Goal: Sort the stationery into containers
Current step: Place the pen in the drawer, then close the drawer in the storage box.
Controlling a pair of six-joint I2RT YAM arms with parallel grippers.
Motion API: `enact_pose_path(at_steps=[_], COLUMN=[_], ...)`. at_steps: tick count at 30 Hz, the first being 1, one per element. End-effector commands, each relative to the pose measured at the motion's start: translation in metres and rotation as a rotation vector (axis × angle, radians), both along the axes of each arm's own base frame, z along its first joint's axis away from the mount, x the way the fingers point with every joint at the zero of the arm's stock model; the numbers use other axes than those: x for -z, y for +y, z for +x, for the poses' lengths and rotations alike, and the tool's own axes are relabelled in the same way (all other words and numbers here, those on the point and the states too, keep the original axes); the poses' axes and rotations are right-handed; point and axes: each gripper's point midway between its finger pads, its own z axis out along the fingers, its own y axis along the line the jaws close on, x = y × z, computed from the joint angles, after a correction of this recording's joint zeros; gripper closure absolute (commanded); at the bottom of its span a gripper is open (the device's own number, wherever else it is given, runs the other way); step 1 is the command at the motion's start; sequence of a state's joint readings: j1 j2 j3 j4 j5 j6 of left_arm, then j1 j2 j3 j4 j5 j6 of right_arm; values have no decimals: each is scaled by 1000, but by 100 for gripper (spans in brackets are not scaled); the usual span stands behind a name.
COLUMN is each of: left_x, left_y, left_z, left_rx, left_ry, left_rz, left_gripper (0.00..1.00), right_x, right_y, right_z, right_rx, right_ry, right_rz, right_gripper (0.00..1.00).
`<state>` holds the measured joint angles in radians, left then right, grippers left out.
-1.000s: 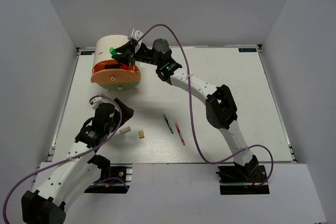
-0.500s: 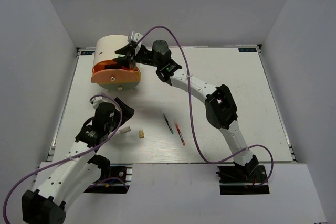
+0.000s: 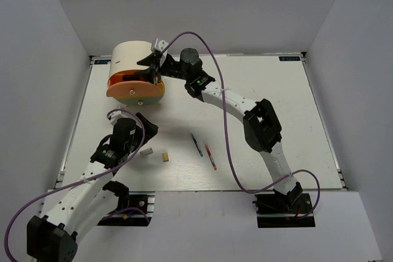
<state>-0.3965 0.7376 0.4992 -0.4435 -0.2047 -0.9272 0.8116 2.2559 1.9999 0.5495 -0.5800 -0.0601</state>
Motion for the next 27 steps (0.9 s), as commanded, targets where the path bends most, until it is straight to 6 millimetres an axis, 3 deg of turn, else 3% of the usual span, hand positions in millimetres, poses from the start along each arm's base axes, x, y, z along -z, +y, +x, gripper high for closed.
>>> enact_pose_path(at_steps=[1, 3, 5, 6, 7, 9, 10, 11, 12, 14, 15, 17, 18, 19, 20, 21, 23, 24, 25, 27], left_x=[-21, -21, -27, -27, -34, -42, -46, -50, -50, -61, -64, -70, -82, -86, -85, -94, -97, -97, -101, -108], left_y=[-3, -3, -2, 1, 2, 2, 4, 6, 8, 14, 17, 21, 22, 22, 20, 17, 15, 13, 12, 9], left_z=[12, 12, 14, 15, 18, 23, 27, 32, 35, 43, 47, 56, 62, 66, 71, 74, 78, 78, 80, 85], left_rx=[4, 4, -4, -10, -22, -25, -31, -38, -42, -67, -76, -70, -70, -53, -44, -30, -29, -27, -32, -40], left_ry=[-57, -57, -76, -80, -101, -134, -146, -167, -172, -207, -218, -220, -239, -242, -230, -236, -231, -230, -243, -268], left_rz=[-7, -7, -9, 5, 5, 8, 22, 40, 58, 104, 122, 192, 206, 237, 253, 252, 255, 240, 208, 163], left_gripper=[0, 0, 0, 0, 0, 4, 6, 13, 19, 38, 55, 62, 60, 56, 52, 50, 45, 37, 36, 33], right_x=[-82, -78, -92, -85, -100, -99, -93, -80, -87, -70, -54, -23, -16, 7, 7, 22, 46, 36, 64, 68], right_y=[-28, -32, -45, -52, -63, -79, -83, -99, -109, -130, -149, -171, -191, -203, -213, -238, -255, -275, -283, -304], right_z=[-18, -16, -12, -6, -3, 7, 9, 22, 23, 25, 38, 29, 39, 38, 35, 35, 22, 20, 10, 1], right_rx=[12, 26, 61, 79, 122, 167, 180, 233, 255, 304, 346, 354, 373, 378, 384, 404, 393, 416, 406, 407], right_ry=[-122, -110, -110, -96, -89, -62, -31, 11, 16, 65, 89, 157, 173, 217, 210, 279, 337, 332, 390, 406], right_rz=[121, 118, 135, 122, 136, 119, 93, 54, 51, -38, -96, -203, -227, -274, -292, -343, -388, -370, -409, -403], right_gripper=[50, 50, 53, 58, 62, 74, 89, 96, 100, 100, 100, 76, 66, 61, 59, 58, 66, 69, 71, 79])
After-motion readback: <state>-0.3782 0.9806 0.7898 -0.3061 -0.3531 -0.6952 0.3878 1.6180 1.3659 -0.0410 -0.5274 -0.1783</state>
